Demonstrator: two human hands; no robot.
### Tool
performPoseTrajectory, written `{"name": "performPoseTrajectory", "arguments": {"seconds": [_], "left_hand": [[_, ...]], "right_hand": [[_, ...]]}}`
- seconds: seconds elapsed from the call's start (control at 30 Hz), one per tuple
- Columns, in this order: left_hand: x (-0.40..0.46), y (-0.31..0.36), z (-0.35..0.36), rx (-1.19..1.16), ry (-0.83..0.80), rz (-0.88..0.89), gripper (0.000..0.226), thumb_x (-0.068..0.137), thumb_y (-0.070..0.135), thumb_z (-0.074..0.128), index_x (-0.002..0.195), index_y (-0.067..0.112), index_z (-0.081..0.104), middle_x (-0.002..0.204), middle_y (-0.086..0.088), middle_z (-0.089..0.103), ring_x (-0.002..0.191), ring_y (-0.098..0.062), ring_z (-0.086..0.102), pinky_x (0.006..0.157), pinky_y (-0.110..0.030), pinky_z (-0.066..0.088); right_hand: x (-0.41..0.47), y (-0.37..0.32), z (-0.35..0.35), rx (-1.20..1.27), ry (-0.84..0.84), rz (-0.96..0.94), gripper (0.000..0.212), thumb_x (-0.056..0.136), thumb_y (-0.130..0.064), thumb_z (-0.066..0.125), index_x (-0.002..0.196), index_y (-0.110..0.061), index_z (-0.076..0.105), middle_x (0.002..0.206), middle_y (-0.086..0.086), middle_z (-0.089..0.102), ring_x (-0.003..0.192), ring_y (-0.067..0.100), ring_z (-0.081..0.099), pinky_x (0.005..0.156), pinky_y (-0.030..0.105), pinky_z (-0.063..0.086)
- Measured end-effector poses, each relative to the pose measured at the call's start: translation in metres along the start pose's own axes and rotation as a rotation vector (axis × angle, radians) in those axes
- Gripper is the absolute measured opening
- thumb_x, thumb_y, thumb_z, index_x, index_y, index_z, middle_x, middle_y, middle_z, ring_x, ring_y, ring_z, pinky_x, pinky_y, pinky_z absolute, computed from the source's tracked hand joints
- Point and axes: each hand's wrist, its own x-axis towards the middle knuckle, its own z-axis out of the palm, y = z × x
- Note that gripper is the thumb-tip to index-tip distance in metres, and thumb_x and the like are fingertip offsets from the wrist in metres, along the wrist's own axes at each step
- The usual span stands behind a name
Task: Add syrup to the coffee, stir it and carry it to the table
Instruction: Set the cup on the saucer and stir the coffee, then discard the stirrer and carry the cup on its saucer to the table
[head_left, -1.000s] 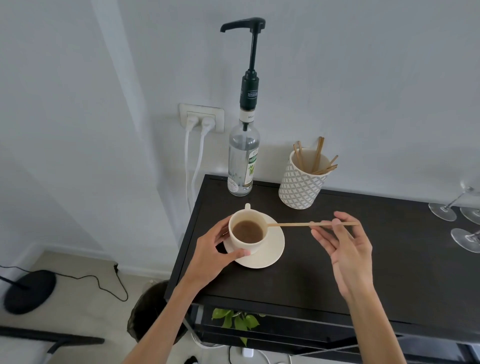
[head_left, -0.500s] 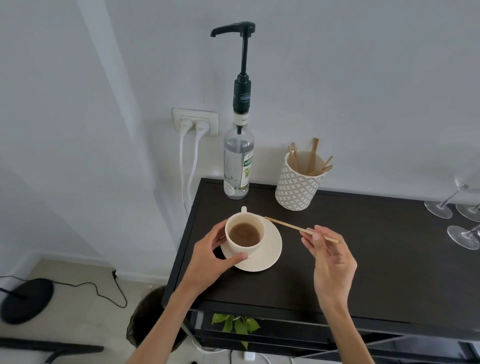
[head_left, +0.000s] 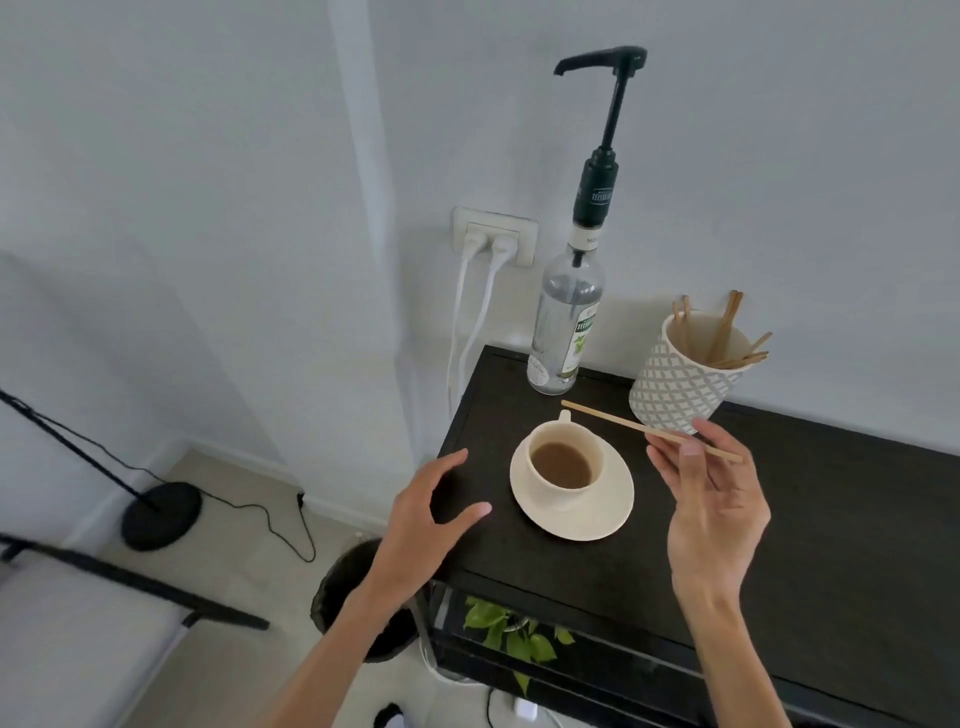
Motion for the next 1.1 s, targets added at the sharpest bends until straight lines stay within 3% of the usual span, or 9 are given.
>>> {"name": "performPoseTrajectory", "arguments": {"seconds": [0.07, 0.17, 0.23, 0.33, 0.47, 0.63, 0.77, 0.97, 1.1], "left_hand": [[-0.009, -0.009, -0.012, -0.024, 0.033, -0.027, 0.055, 0.090, 0.040, 0.077, 0.140, 0.040, 0.054, 0.134, 0.034, 0.053, 0.120, 0.029, 0.043, 0.094, 0.008, 0.032], [-0.023, -0.026, -0.028, -0.106, 0.038, -0.107, 0.047, 0.093, 0.038, 0.073, 0.138, 0.036, 0.060, 0.137, 0.024, 0.063, 0.129, 0.008, 0.055, 0.110, -0.018, 0.044], [-0.037, -0.036, -0.034, -0.158, 0.039, -0.175, 0.041, 0.093, 0.029, 0.075, 0.133, 0.029, 0.066, 0.128, 0.016, 0.072, 0.122, 0.001, 0.065, 0.110, -0.030, 0.052], [-0.052, -0.045, -0.039, -0.208, 0.049, -0.247, 0.034, 0.091, 0.020, 0.078, 0.122, 0.031, 0.071, 0.111, 0.015, 0.079, 0.105, 0.004, 0.073, 0.101, -0.021, 0.056], [-0.061, -0.053, -0.038, -0.316, 0.083, -0.318, 0.035, 0.090, 0.013, 0.078, 0.122, 0.025, 0.072, 0.106, 0.013, 0.079, 0.100, 0.005, 0.074, 0.090, -0.011, 0.055], [-0.068, -0.059, -0.035, -0.423, 0.108, -0.328, 0.028, 0.091, 0.016, 0.077, 0.118, 0.024, 0.075, 0.112, 0.007, 0.080, 0.106, -0.003, 0.075, 0.095, -0.018, 0.057], [-0.067, -0.062, -0.043, -0.512, 0.086, -0.334, 0.026, 0.091, 0.016, 0.077, 0.117, 0.018, 0.077, 0.105, 0.011, 0.080, 0.106, -0.006, 0.075, 0.095, -0.018, 0.056], [-0.070, -0.067, -0.046, -0.542, 0.079, -0.319, 0.029, 0.092, 0.014, 0.076, 0.121, 0.009, 0.075, 0.117, -0.004, 0.079, 0.108, -0.009, 0.075, 0.096, -0.018, 0.055], [-0.071, -0.065, -0.045, -0.546, 0.091, -0.313, 0.028, 0.092, 0.016, 0.076, 0.120, 0.011, 0.076, 0.117, -0.004, 0.079, 0.110, -0.011, 0.074, 0.099, -0.021, 0.055]], "right_hand": [[-0.001, -0.005, 0.011, -0.025, -0.038, -0.029, 0.031, 0.096, -0.017, 0.061, 0.125, -0.006, 0.061, 0.111, 0.015, 0.073, 0.102, 0.024, 0.076, 0.096, 0.051, 0.058], [-0.002, -0.013, 0.030, -0.067, -0.107, -0.074, 0.026, 0.097, -0.013, 0.061, 0.124, -0.010, 0.061, 0.112, 0.017, 0.072, 0.102, 0.026, 0.075, 0.095, 0.052, 0.058], [-0.007, -0.019, 0.045, -0.084, -0.161, -0.103, 0.023, 0.099, -0.009, 0.060, 0.122, -0.012, 0.062, 0.111, 0.019, 0.072, 0.100, 0.026, 0.076, 0.094, 0.051, 0.059], [-0.017, -0.026, 0.071, -0.098, -0.248, -0.119, 0.028, 0.098, -0.009, 0.062, 0.115, -0.031, 0.062, 0.108, 0.013, 0.074, 0.099, 0.025, 0.077, 0.094, 0.046, 0.060], [-0.025, -0.028, 0.107, -0.161, -0.428, -0.141, 0.023, 0.097, -0.013, 0.061, 0.113, -0.030, 0.063, 0.102, -0.015, 0.076, 0.099, 0.017, 0.077, 0.094, 0.037, 0.060], [-0.026, -0.015, 0.145, -0.251, -0.635, -0.098, 0.019, 0.098, -0.028, 0.057, 0.116, -0.025, 0.065, 0.104, -0.004, 0.077, 0.102, 0.015, 0.076, 0.096, 0.042, 0.059], [-0.033, 0.000, 0.173, -0.318, -0.784, -0.044, 0.018, 0.101, -0.015, 0.059, 0.116, -0.016, 0.069, 0.106, 0.002, 0.076, 0.101, 0.013, 0.076, 0.095, 0.028, 0.059], [-0.042, 0.014, 0.197, -0.400, -0.892, -0.002, 0.022, 0.097, -0.017, 0.066, 0.117, -0.026, 0.073, 0.100, -0.002, 0.078, 0.095, 0.006, 0.076, 0.092, 0.023, 0.058], [-0.043, 0.023, 0.201, -0.591, -1.039, 0.035, 0.032, 0.094, -0.024, 0.072, 0.126, -0.026, 0.071, 0.105, -0.009, 0.075, 0.097, -0.003, 0.071, 0.089, 0.004, 0.051]]}}
